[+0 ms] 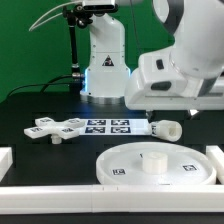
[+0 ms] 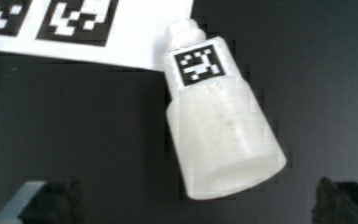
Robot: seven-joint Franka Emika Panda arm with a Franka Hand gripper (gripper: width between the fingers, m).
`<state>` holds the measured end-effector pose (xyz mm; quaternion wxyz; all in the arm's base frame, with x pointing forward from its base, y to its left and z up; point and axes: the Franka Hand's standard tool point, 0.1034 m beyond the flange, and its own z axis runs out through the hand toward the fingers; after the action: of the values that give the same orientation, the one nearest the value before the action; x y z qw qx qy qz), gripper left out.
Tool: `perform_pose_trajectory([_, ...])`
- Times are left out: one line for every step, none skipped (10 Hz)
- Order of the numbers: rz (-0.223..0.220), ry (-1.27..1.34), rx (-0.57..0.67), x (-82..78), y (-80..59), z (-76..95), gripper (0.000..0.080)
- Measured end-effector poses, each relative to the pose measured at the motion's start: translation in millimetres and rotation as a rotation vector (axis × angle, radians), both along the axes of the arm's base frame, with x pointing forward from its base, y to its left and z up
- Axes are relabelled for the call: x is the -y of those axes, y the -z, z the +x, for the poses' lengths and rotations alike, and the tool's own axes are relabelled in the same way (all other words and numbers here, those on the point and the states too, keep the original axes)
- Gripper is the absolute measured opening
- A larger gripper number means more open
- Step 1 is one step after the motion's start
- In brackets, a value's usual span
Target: Assemble round table
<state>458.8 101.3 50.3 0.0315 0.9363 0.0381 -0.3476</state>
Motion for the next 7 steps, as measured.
perform_pose_trajectory([-0.010, -0.005, -0.097, -3.8, 5.8, -9.6, 0.0649])
perform_pose_trajectory([-0.014, -0.008, -0.153, -7.9, 10.5, -10.8, 0.0649])
perform_pose_trajectory([-0.019, -0.012, -0.203, -9.0, 14.2, -12.1, 0.0649])
perform_pose_trajectory([-0.031, -0.013, -0.292, -6.8, 15.3, -16.4, 0.0649])
perform_pose_trajectory([-0.033, -0.013, -0.321, -7.9, 24.2, -14.3, 0.0649])
perform_pose_trajectory([-0.045, -0.017, -0.399, -6.2, 25.7, -22.9, 0.0649])
perform_pose_trajectory([-0.051, -0.020, -0.445, -6.1, 30.9, -26.5, 0.0649])
